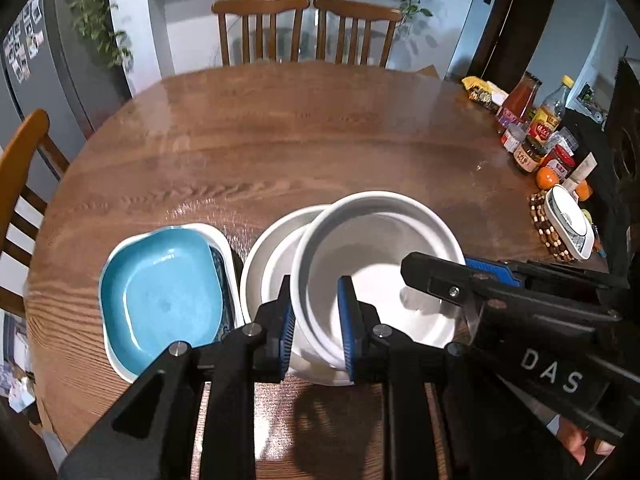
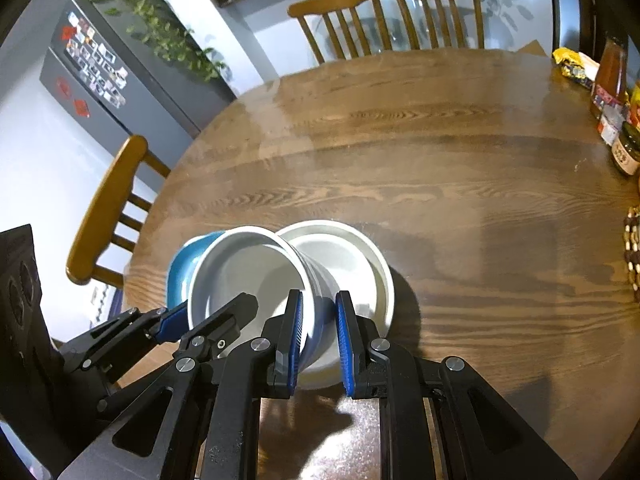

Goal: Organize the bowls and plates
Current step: 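Carry the ramekin over the nested bowls and lower it inside, then settle the ramekin in the bowls, then open both grippers and withdraw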

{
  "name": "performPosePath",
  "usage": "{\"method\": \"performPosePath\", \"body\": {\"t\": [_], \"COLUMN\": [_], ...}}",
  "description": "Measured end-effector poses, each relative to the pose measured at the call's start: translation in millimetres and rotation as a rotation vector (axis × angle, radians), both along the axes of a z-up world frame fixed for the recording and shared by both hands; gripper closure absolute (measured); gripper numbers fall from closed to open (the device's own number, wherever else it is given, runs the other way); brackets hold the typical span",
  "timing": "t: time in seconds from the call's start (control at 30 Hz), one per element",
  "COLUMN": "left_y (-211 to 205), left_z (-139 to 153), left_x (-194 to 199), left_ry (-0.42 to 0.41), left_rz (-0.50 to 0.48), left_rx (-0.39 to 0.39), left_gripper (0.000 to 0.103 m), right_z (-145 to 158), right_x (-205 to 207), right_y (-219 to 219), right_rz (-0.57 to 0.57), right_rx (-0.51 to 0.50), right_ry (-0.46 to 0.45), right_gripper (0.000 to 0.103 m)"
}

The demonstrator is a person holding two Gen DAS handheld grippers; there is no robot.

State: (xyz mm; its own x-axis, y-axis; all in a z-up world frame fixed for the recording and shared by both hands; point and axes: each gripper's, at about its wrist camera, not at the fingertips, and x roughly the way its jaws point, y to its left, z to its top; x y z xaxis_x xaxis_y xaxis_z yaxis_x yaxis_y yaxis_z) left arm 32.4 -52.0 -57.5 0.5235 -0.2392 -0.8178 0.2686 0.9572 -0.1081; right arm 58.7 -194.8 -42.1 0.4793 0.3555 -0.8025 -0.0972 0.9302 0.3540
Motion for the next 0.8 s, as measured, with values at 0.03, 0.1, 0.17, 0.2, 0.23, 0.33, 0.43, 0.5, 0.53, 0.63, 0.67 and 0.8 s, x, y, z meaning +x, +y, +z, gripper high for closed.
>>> {"method": "performPosePath", "body": {"t": [0.03, 0.1, 0.17, 0.2, 0.23, 0.33, 0.43, 0.5, 0.53, 0.63, 0.67, 0.8], "left_y": [-1, 0, 0, 0, 0, 2, 4, 3, 3, 2, 2, 1], "left_z": [-2, -7, -11, -13, -14, -18, -21, -23, -24, -26, -27, -29], "left_x": [2, 6, 9, 10, 11, 14, 16, 17, 17, 19, 19, 20], "left_ry": [0.010, 0.028, 0.047, 0.054, 0.060, 0.075, 0.085, 0.092, 0.096, 0.103, 0.105, 0.111], "left_rz": [0.001, 0.002, 0.004, 0.005, 0.005, 0.006, 0.006, 0.004, 0.003, -0.001, -0.001, -0.004], "left_rx": [0.001, 0.003, 0.004, 0.006, 0.009, 0.015, 0.021, 0.025, 0.027, 0.034, 0.035, 0.040], "left_gripper": [0.085, 0.085, 0.085, 0.085, 0.085, 0.085, 0.086, 0.086, 0.086, 0.086, 0.086, 0.086], "right_z": [-3, -9, -13, -15, -17, -23, -27, -29, -30, -32, -33, -36], "right_x": [2, 6, 9, 11, 13, 14, 16, 18, 18, 20, 21, 23], "right_y": [0, 1, 2, 3, 3, 4, 6, 7, 7, 7, 8, 9], "right_rz": [0.004, 0.008, 0.009, 0.011, 0.011, 0.015, 0.018, 0.019, 0.019, 0.019, 0.019, 0.018], "right_rx": [0.000, 0.001, 0.000, 0.001, 0.002, 0.006, 0.007, 0.008, 0.009, 0.008, 0.007, 0.007], "right_ry": [0.010, 0.029, 0.042, 0.049, 0.056, 0.074, 0.085, 0.094, 0.097, 0.107, 0.109, 0.119], "right_gripper": [0.085, 0.085, 0.085, 0.085, 0.085, 0.085, 0.085, 0.085, 0.085, 0.085, 0.085, 0.085]}}
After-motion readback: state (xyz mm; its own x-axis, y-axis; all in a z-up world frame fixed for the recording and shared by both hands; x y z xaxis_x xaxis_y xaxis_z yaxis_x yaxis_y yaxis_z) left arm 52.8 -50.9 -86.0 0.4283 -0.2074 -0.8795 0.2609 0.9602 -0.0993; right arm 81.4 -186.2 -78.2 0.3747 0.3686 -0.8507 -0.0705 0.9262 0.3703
